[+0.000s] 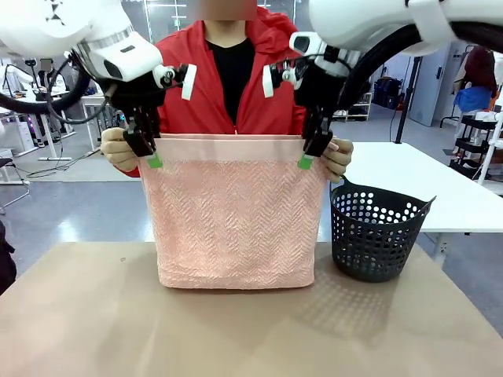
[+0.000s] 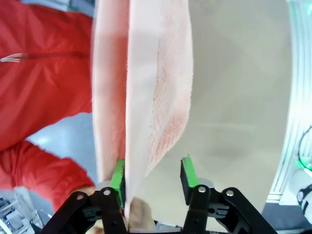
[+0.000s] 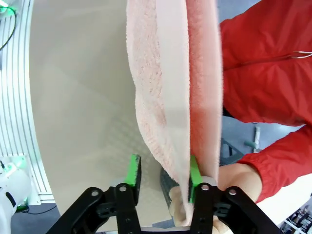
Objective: Fold the towel.
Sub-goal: Release the end of the 100 cm Hotel Towel you were holding and grab the top end of the folded side.
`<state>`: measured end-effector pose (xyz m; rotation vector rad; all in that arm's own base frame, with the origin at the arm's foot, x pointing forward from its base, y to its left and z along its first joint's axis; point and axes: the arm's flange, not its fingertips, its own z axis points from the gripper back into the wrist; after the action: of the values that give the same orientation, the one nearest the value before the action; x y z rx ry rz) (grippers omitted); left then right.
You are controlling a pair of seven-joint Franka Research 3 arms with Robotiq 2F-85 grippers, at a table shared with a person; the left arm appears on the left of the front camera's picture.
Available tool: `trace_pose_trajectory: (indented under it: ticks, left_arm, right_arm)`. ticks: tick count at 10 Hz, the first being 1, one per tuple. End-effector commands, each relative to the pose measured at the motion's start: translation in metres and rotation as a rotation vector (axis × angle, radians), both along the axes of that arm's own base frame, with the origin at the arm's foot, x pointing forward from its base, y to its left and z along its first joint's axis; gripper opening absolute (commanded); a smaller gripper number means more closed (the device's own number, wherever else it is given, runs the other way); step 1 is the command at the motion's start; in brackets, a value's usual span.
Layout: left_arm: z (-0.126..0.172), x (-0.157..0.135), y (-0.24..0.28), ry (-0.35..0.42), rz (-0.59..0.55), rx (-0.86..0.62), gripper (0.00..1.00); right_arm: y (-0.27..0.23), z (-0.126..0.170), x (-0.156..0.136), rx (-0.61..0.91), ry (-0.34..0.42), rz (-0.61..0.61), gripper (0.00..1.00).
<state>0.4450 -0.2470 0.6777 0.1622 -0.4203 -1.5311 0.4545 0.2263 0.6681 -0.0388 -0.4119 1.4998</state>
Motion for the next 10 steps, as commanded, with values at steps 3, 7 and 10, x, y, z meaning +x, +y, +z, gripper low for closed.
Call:
trace_pose_trajectory:
  ticks: [3,7,10]
  left_arm:
    - [0.048,-0.038,0.004,-0.202,0.007,-0.038,0.90]
    - [0.049,-0.049,-0.001,-0.256,-0.016,-0.029,1.00]
    - [0.052,-0.042,-0.008,-0.244,-0.029,-0.039,1.00]
  right_arm:
    - [-0.010,0.048,-0.031,-0.043,-0.200,0.011,1.00]
    - [-0.013,0.057,-0.044,-0.074,-0.276,0.040,1.00]
    - [-0.011,0.055,-0.034,-0.071,-0.243,0.041,1.00]
